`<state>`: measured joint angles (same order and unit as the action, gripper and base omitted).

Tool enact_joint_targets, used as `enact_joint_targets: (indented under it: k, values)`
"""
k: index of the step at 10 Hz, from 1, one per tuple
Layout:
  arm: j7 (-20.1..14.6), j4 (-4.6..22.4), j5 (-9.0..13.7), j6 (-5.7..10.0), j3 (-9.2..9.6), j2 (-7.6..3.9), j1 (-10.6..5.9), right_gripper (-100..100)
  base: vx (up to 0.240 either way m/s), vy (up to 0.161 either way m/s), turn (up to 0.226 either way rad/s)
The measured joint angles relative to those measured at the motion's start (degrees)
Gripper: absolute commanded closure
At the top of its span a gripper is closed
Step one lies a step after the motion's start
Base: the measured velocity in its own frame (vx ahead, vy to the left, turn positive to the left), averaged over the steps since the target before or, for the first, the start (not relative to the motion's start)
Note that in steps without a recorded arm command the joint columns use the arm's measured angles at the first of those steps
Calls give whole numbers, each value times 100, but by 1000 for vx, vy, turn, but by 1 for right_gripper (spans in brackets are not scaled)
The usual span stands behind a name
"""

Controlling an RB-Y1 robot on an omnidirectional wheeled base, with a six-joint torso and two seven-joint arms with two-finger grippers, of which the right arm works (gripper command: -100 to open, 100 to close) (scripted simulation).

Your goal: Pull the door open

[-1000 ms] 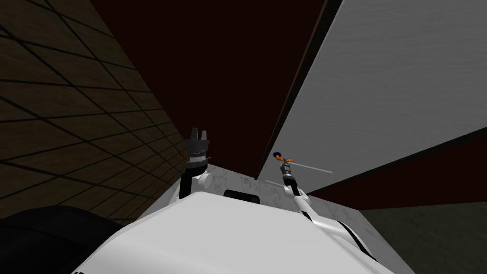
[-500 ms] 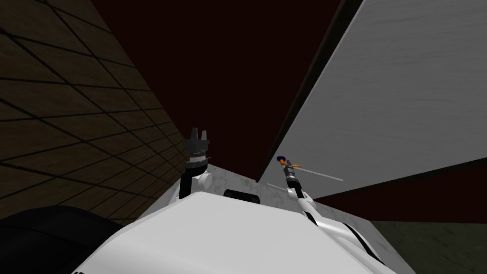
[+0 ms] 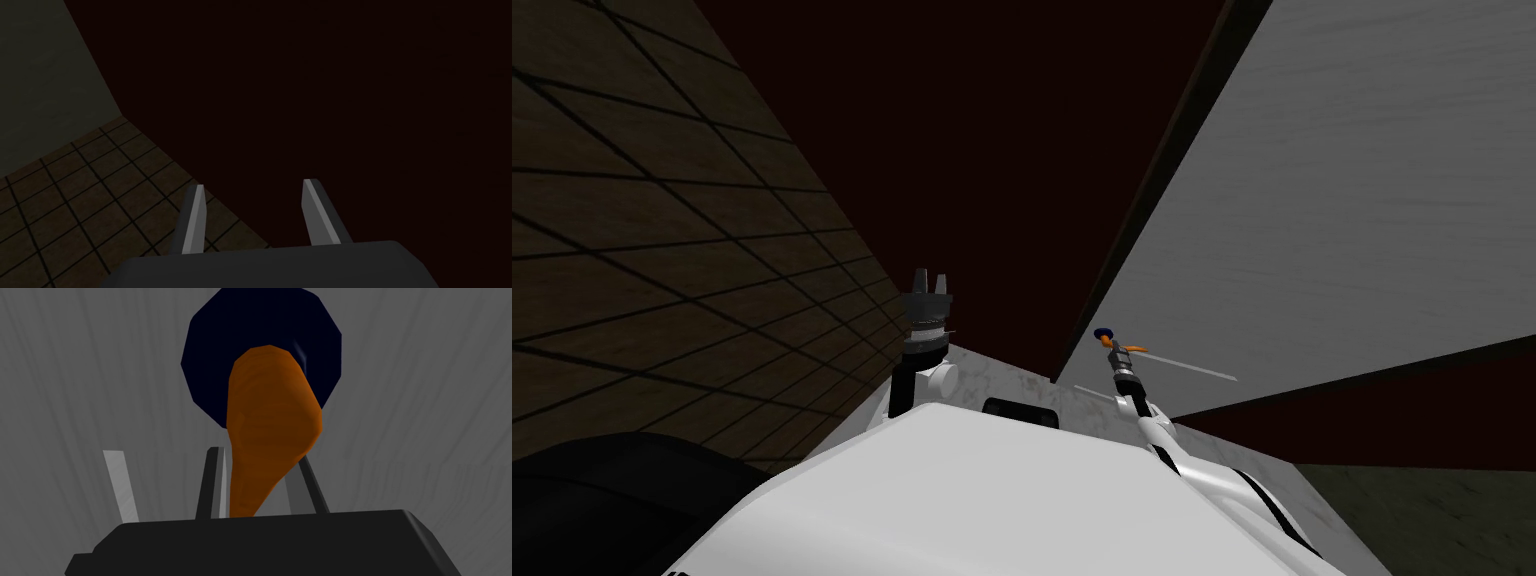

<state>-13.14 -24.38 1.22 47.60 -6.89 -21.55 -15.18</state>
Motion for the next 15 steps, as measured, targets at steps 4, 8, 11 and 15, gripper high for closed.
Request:
enact_joint_targets:
  k: [4,8,11,15]
  values:
    - [-41,-87,13,-35,90,-34,0,100,-127,-37,54]
    - [-85,-359,17,-155,289,-23,147,100,-123,-46,43]
    - [-114,-173,9,-47,386,-20,-11,100,-72,-43,28]
    - [-209,84,17,120,711,-56,-190,100,-184,-116,84]
